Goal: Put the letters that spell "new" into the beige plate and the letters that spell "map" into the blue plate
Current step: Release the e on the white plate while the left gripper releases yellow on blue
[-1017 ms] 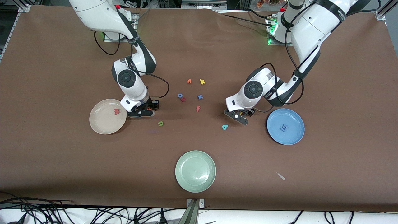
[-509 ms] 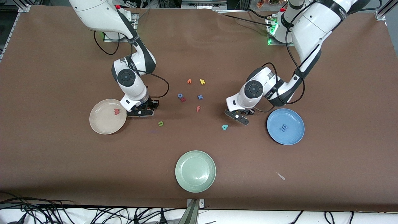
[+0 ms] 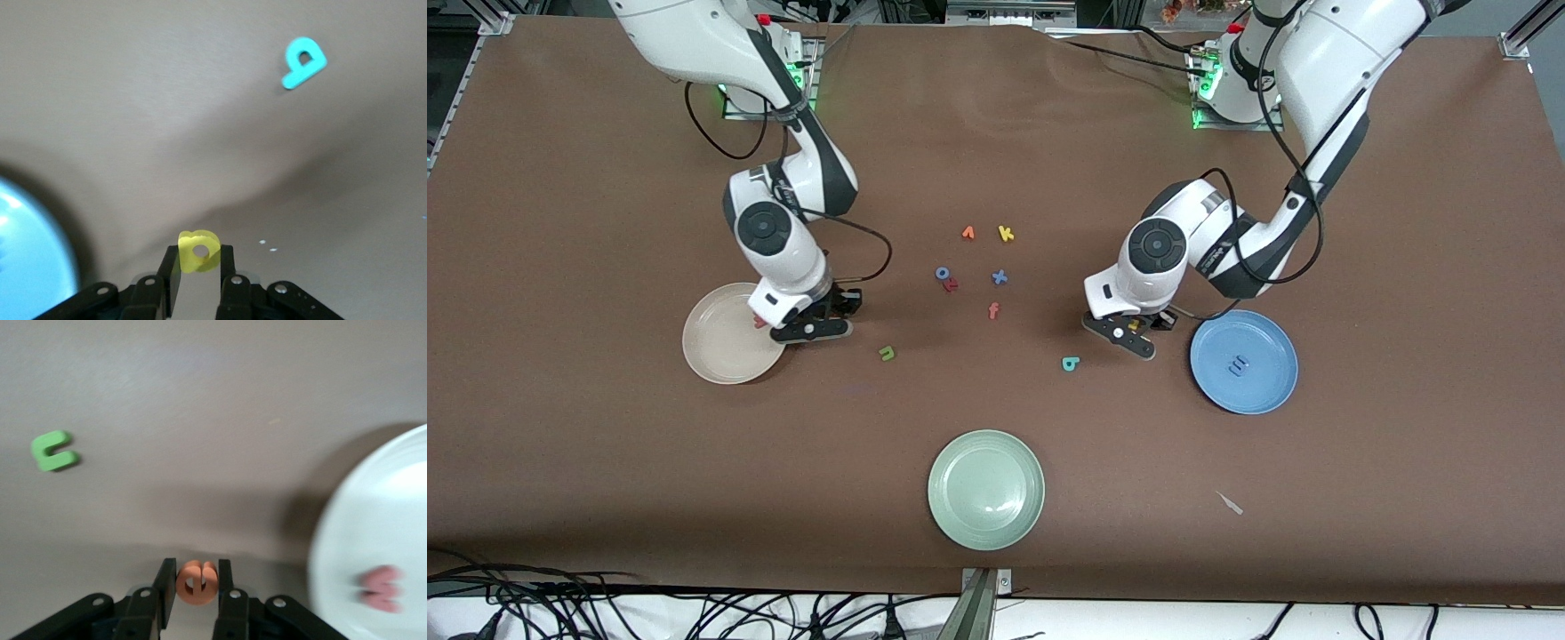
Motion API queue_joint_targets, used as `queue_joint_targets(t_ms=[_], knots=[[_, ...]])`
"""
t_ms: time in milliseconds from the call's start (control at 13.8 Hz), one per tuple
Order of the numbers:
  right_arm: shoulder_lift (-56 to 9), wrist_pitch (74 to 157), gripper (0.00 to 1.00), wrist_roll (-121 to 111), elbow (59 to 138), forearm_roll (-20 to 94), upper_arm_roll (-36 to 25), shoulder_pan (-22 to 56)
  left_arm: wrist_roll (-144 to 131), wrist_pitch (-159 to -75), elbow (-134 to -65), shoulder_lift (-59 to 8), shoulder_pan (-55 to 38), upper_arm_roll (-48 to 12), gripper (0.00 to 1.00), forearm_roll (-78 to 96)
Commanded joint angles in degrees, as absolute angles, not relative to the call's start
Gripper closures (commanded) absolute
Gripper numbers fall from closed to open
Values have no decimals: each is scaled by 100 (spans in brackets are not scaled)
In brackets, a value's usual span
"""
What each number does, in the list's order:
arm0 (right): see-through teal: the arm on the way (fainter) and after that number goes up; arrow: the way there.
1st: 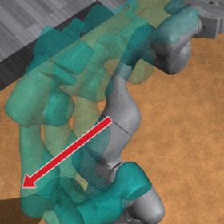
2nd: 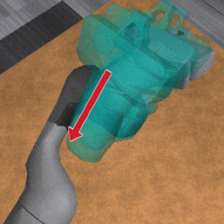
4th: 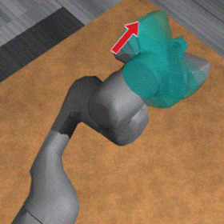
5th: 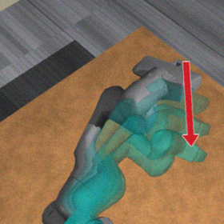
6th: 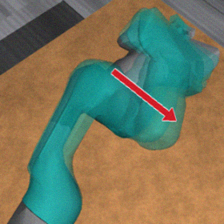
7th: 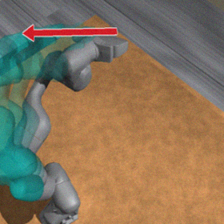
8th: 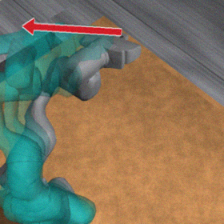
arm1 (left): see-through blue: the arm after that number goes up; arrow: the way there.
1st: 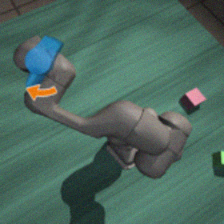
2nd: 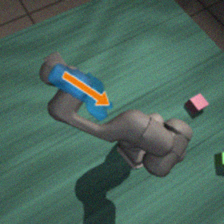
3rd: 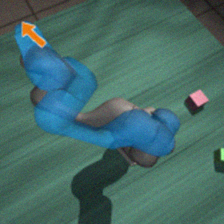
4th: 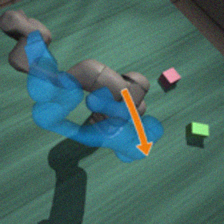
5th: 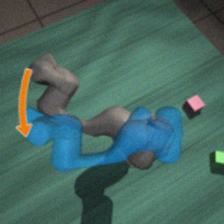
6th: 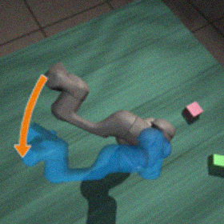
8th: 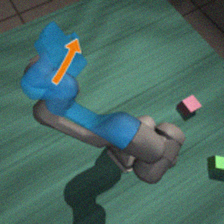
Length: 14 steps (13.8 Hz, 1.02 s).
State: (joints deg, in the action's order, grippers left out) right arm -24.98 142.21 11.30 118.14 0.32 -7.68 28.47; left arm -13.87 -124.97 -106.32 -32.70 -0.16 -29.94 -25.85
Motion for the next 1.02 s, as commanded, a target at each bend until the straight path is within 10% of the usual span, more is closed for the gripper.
queue_joint_targets(t_ms=[0, 509, 581, 727, 945], knots=[[-2250, 13755, 70, 171, 11716, 132, -1141, 2830, -532, -12410, -10670, -3103, 472, -2988, 100, -2760], [-2215, 13825, 66, -1494, 12006, 149, -2048, 2795, 519, -12709, -10512, -3453, 1203, -2742, 91, -3179], [-2215, 13825, 60, -1494, 12006, 149, -2048, 2778, 519, -12770, -10512, -3524, 1274, -2742, 82, -3408], [-2215, 13825, 44, -1494, 11997, 228, -2048, 2777, 536, -12780, -10512, -3472, 1283, -2777, 0, -3480], [-2215, 13816, 36, -1390, 11901, 623, -1952, 2812, 422, -12718, -10494, -3349, 1239, -3066, 0, -3314]])
